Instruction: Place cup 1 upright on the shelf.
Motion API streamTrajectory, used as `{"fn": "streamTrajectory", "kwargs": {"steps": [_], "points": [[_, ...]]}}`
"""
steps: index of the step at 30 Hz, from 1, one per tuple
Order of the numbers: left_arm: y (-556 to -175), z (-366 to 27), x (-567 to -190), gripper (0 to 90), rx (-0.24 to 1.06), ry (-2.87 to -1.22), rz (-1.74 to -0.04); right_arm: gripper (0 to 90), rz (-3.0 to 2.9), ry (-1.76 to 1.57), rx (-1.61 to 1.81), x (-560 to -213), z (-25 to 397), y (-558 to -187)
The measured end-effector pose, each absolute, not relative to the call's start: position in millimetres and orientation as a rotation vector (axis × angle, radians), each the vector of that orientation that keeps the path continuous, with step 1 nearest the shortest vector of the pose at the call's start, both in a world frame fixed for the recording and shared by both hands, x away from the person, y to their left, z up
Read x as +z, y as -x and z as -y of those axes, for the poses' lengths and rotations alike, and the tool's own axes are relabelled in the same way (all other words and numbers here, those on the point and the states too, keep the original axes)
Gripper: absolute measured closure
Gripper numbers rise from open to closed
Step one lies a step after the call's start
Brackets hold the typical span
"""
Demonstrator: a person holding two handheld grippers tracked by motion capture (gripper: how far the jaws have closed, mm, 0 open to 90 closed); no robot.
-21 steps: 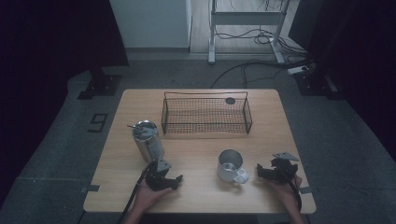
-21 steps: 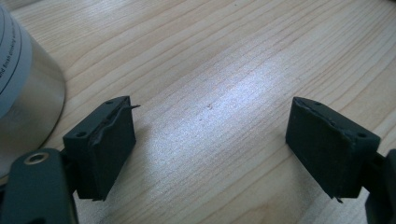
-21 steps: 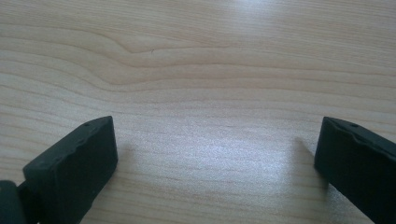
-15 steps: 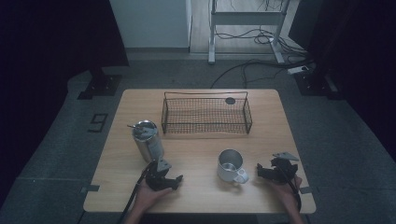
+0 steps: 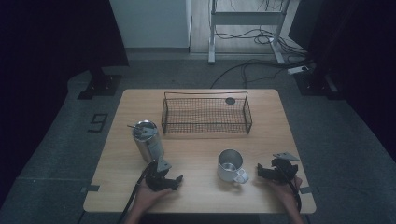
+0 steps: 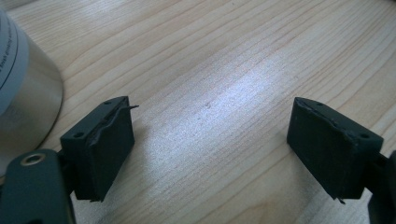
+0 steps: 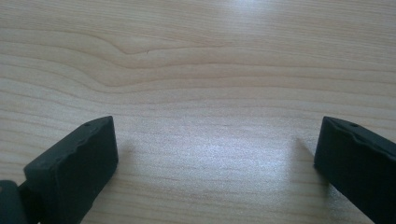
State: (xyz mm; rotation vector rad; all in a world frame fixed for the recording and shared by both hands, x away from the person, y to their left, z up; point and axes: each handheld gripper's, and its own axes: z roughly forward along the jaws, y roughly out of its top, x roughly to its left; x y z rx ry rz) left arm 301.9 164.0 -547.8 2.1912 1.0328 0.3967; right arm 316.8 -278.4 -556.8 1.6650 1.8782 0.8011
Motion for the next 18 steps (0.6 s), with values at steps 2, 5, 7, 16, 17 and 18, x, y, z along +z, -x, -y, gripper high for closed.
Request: {"fn": "streamTrajectory", "kwargs": {"steps": [2,5,7,16,17,18], "points": [[-303.0,-165.3,-547.6,14.4,0.392,-2.192,-1.028,0.0,-1.879,-1.664,0.802,-556.8,278.5,-316.9],[-303.2,-165.7,-547.6,14.8,0.396,-2.190,-1.033,0.0,-1.879,-1.666,0.800,-556.7,278.8,-317.8],[-303.2,-165.7,-547.7,14.8,0.397,-2.190,-1.033,0.0,-1.879,-1.665,0.801,-556.7,278.9,-318.0],[-303.6,-165.8,-547.7,14.7,0.394,-2.193,-1.028,0.0,-1.874,-1.669,0.802,-556.7,279.2,-318.4],[-303.6,-165.8,-547.7,14.7,0.394,-2.193,-1.028,0.0,-1.871,-1.672,0.800,-556.8,279.1,-318.2],[-303.6,-165.8,-547.7,14.7,0.394,-2.193,-1.028,0.0,-1.869,-1.674,0.799,-556.8,279.2,-317.9]]}}
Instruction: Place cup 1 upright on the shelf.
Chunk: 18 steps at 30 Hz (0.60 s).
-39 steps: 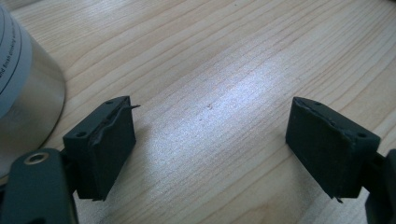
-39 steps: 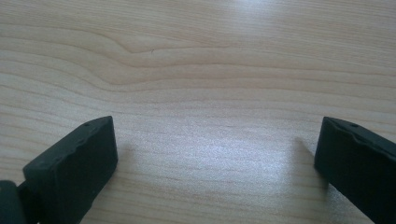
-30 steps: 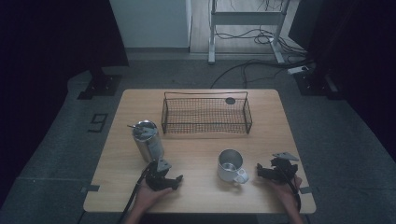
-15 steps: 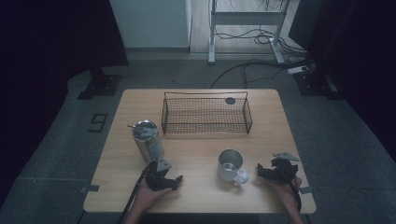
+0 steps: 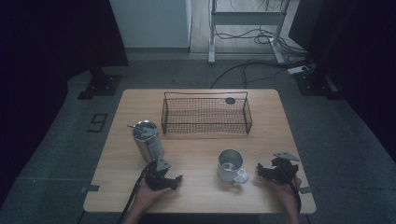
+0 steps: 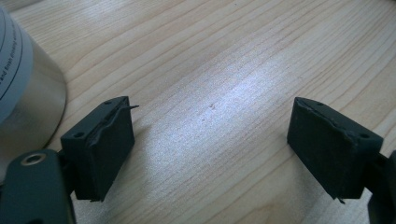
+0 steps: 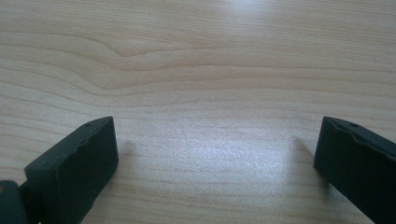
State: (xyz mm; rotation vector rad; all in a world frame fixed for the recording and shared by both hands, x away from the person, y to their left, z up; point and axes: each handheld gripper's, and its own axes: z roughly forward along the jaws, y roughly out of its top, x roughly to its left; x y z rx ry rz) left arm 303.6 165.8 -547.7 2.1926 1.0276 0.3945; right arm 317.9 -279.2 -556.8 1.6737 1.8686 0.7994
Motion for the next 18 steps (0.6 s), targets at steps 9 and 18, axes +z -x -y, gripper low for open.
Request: {"fn": "streamTrajectory", "kwargs": {"steps": [9,18], "points": [[-301.7,-165.3,-546.9,15.4,0.457,-2.181,-1.061,0.0,-1.863,-1.677,0.794,-556.8,279.4,-317.8],[-291.4,-175.3,-527.1,15.1,0.485,-2.106,-1.067,0.0,-1.877,-1.666,0.800,-556.7,281.0,-318.4]]}}
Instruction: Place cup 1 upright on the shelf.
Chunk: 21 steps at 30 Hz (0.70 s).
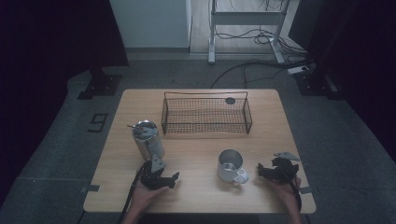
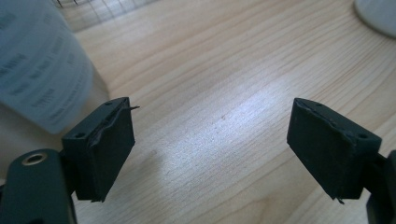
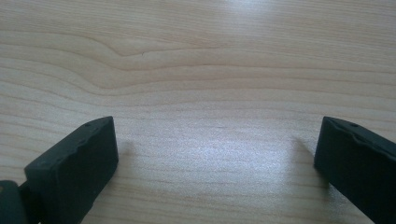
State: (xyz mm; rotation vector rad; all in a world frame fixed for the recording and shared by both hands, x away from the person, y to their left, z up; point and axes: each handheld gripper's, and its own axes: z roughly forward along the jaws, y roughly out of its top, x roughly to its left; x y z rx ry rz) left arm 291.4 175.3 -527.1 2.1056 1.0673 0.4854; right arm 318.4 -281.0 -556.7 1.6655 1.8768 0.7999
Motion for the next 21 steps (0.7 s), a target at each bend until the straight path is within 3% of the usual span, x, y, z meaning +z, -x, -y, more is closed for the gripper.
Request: {"fn": "streamTrajectory", "kwargs": {"steps": [21], "points": [[-282.5,-201.1,-497.8,15.7,0.513,-1.950,-1.083,0.0,-1.877,-1.667,0.802,-556.7,282.6,-319.4]]}}
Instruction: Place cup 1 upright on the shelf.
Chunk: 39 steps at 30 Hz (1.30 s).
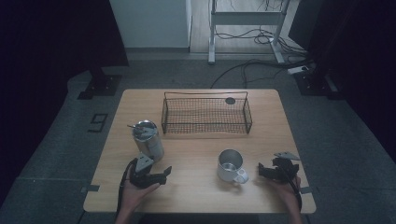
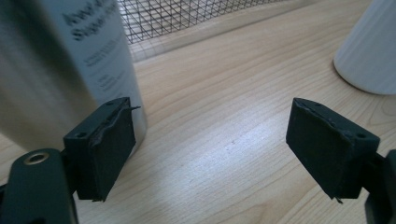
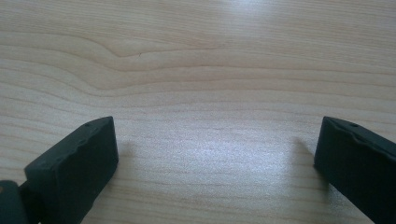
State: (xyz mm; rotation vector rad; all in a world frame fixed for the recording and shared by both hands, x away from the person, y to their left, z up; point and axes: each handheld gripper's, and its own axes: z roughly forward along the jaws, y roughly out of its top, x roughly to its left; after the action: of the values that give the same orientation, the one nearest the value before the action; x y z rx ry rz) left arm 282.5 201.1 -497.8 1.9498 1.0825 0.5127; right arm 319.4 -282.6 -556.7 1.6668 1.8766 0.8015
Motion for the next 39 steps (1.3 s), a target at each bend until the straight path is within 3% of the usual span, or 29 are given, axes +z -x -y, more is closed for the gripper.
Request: {"fn": "streamTrajectory", "kwargs": {"steps": [39], "points": [[-285.0,-261.8,-483.3,14.5,0.539,-1.781,-1.201,0.2,-1.864,-1.674,0.799,-556.6,283.2,-319.1]]}}
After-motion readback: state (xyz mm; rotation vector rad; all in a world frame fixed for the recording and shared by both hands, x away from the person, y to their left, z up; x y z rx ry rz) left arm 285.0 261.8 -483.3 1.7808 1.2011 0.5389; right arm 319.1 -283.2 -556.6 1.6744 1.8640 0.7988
